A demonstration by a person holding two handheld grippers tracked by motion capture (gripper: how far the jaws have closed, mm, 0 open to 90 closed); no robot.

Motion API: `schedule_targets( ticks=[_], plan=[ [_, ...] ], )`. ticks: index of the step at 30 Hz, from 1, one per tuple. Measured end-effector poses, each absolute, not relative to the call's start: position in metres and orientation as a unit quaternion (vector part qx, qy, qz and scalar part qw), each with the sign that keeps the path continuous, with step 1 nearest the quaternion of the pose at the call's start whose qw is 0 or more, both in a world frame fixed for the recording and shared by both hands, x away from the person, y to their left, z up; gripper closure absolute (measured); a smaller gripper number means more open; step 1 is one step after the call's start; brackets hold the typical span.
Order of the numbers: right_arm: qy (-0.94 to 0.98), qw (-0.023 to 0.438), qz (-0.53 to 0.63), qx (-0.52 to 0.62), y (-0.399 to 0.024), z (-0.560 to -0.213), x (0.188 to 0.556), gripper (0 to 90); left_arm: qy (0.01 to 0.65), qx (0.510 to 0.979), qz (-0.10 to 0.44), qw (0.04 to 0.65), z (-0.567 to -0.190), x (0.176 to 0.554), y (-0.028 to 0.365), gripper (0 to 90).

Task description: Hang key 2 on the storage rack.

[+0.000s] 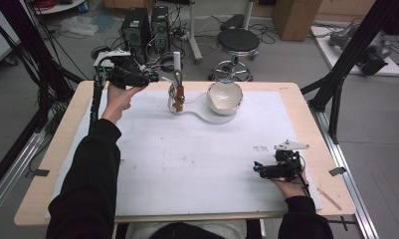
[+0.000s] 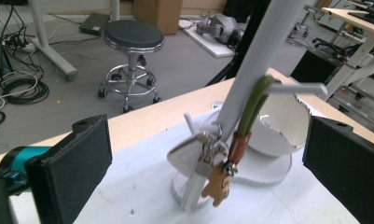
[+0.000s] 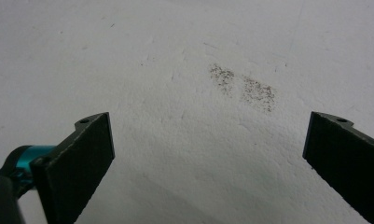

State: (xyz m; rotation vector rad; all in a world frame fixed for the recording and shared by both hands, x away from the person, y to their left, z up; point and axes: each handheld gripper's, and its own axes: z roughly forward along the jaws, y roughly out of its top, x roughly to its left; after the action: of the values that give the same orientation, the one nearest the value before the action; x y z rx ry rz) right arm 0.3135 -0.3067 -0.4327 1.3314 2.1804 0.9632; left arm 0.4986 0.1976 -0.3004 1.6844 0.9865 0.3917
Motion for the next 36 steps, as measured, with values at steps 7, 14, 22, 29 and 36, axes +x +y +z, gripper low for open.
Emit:
schedule_targets(
  ticks=[7, 14, 22, 29, 36],
  plan=[
    [0.781, 0.203, 0.348, 0.477, -0.306, -0.432, 0.314, 0.9, 0.414, 0.716, 0.179, 0.533, -0.307, 0.484, 0.208, 1.7],
    [0.781, 0.203, 0.348, 0.477, -0.306, -0.432, 0.314, 0.9, 0.414, 0.722, 0.174, 0.526, -0.315, 0.475, 0.214, 1.7],
    [0.781, 0.200, 0.349, 0.478, -0.306, -0.432, 0.314, 0.9, 0.408, 0.736, 0.179, 0.509, -0.322, 0.465, 0.213, 1.7],
    [0.781, 0.202, 0.348, 0.477, -0.306, -0.432, 0.313, 0.9, 0.412, 0.746, 0.177, 0.493, -0.328, 0.453, 0.213, 1.7],
    [0.779, 0.205, 0.351, 0.477, -0.306, -0.432, 0.313, 0.9, 0.415, 0.745, 0.176, 0.492, -0.340, 0.439, 0.218, 1.7]
  ],
)
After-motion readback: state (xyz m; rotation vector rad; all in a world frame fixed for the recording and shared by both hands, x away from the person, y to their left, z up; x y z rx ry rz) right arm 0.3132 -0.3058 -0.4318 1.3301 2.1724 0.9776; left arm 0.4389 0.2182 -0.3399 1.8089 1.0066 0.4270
